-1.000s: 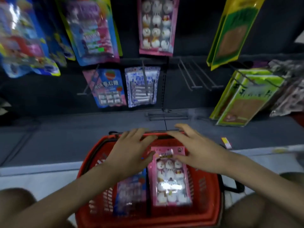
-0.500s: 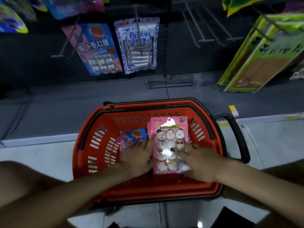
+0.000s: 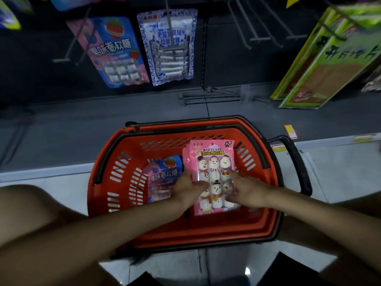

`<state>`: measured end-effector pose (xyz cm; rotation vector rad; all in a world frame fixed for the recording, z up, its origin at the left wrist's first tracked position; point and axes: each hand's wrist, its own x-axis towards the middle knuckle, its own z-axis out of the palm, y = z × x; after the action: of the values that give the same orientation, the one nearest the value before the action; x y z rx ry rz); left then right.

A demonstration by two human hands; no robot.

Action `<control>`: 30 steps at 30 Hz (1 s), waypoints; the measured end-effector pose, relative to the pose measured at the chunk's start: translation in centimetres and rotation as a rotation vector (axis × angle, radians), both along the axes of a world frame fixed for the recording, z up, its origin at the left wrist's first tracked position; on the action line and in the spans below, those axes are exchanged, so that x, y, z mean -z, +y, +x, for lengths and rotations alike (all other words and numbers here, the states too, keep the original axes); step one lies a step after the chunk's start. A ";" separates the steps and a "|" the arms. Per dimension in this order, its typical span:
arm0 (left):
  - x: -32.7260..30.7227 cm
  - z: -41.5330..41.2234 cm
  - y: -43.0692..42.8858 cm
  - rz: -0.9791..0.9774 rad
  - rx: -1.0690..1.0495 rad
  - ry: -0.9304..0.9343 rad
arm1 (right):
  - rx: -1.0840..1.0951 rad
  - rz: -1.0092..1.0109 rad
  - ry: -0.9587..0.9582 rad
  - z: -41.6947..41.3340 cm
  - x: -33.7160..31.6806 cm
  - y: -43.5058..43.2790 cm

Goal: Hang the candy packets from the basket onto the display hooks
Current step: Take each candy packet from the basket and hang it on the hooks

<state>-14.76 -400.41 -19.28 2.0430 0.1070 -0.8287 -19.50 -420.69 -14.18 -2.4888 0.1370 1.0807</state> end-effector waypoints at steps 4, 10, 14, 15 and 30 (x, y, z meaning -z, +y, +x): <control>-0.1 0.2 -0.2 -0.085 0.059 0.033 | 0.144 0.067 0.043 0.5 0.5 0.1; -1.5 2.0 0.0 -0.042 0.097 0.048 | 0.284 0.136 -0.057 0.7 -0.2 -0.2; -4.3 3.2 0.5 0.039 0.331 -0.130 | 0.430 0.200 -0.080 1.0 -2.4 -0.2; -5.2 3.4 0.8 0.051 0.366 -0.187 | 0.465 0.261 -0.065 0.9 -3.1 -0.1; -16.8 7.5 4.9 -0.442 0.197 -0.463 | 0.591 0.546 -0.792 2.1 -8.3 1.6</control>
<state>-7.29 -395.55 -2.46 1.7820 -0.5005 -0.4243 -17.40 -419.05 -5.85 -1.9849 0.2680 -0.1285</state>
